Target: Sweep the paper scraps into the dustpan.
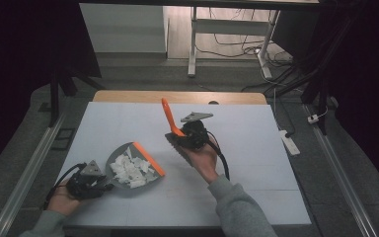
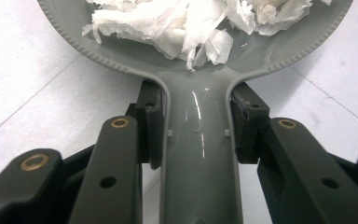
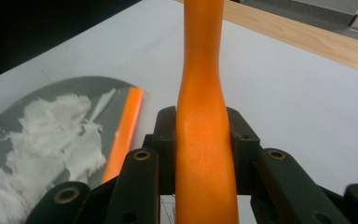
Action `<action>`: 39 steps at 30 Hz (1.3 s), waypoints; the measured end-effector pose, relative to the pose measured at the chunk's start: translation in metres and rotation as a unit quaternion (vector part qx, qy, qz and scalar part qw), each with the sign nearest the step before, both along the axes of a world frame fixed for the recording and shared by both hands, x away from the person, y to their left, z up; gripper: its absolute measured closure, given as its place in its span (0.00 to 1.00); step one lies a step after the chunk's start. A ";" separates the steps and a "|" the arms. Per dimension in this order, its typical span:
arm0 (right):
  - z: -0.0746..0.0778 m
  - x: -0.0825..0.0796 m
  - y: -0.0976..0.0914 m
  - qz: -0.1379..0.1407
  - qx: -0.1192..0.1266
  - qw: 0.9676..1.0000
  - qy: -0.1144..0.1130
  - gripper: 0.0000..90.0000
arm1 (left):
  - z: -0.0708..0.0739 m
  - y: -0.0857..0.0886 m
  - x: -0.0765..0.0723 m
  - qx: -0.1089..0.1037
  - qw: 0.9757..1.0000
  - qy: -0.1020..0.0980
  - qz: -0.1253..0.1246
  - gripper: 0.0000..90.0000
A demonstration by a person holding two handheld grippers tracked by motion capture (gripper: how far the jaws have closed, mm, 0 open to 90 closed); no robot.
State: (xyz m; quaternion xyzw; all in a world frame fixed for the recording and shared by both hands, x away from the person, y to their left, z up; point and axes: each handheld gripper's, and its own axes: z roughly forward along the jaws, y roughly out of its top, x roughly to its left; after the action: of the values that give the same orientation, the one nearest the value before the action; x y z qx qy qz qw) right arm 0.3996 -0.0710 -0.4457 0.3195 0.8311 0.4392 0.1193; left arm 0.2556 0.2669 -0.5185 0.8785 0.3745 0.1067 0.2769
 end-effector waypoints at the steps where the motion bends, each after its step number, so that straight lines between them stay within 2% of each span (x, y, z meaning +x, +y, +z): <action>1: 0.000 -0.001 -0.005 -0.003 -0.001 1.000 0.001 0.78 | 0.000 0.000 0.000 -0.001 1.000 -0.003 0.002 0.69; 15: -0.003 -0.012 -0.062 -0.033 0.013 0.999 0.012 0.78 | 0.004 0.001 0.000 -0.016 1.000 -0.008 0.024 0.69; 29: 0.000 -0.024 -0.091 -0.043 0.028 0.999 0.011 0.78 | 0.008 -0.001 0.000 -0.025 0.998 -0.018 0.047 0.69; 39: -0.001 -0.034 -0.115 -0.052 0.042 0.998 0.010 0.78 | 0.012 -0.004 0.001 -0.034 0.995 -0.026 0.085 0.69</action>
State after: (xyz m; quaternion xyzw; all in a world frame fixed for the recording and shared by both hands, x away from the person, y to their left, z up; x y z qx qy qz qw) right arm 0.3658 -0.1857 -0.4463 0.3714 0.7953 0.4636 0.1208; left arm 0.2567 0.2632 -0.5065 0.8302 0.4445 0.1394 0.3063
